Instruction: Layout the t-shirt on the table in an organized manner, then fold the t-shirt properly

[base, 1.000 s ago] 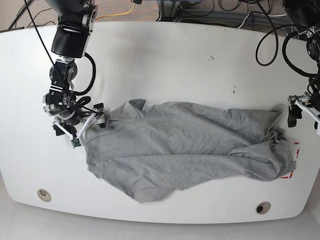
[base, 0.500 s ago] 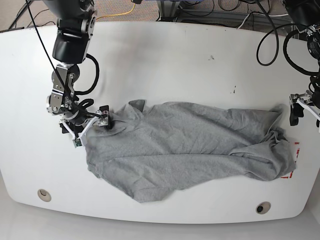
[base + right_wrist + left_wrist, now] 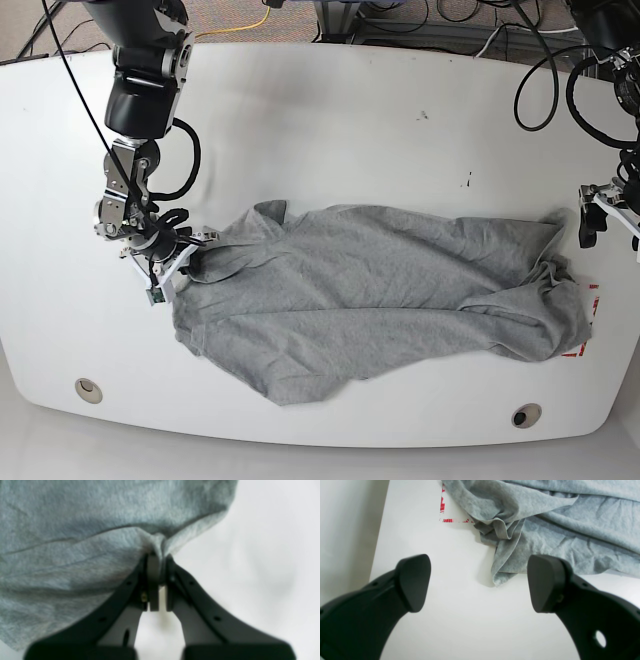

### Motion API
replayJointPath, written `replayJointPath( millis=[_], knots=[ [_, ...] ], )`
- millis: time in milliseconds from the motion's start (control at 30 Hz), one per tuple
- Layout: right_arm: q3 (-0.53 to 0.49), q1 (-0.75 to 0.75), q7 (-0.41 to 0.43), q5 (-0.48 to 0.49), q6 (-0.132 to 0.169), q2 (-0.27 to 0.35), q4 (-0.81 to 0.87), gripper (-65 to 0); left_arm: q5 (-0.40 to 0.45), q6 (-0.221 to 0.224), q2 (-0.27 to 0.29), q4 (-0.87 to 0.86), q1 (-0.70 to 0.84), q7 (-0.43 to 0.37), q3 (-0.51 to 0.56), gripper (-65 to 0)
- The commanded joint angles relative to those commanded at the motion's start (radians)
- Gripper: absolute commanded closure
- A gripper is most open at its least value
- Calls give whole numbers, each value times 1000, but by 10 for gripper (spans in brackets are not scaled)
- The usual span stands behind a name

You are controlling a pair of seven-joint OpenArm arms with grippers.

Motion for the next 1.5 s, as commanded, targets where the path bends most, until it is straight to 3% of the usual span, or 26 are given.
replayJointPath(
  millis=[333, 567, 933, 1333, 1400, 1500],
  knots=[
    [0, -3, -17, 0, 0, -2, 0, -3, 0, 0, -3, -265, -147, -2, 9, -558],
    [0, -3, -18, 0, 0, -26, 20, -3, 2, -51, -3, -450, -244, -6, 109, -556],
    [0, -32, -18, 0, 0, -44, 94, -3, 3, -49, 11, -601, -245, -124, 221, -556],
    [2, -52, -18, 0, 0, -44, 98, -5, 5, -49, 14, -652, -241, -135, 230, -553],
    [2, -52, -18, 0, 0, -46, 98, -5, 5, -49, 14, -664, -241, -135, 256, -535],
    [2, -52, -18, 0, 0, -46, 98, -5, 5, -49, 14, -701, -244, -135, 287, -443]
  ],
)
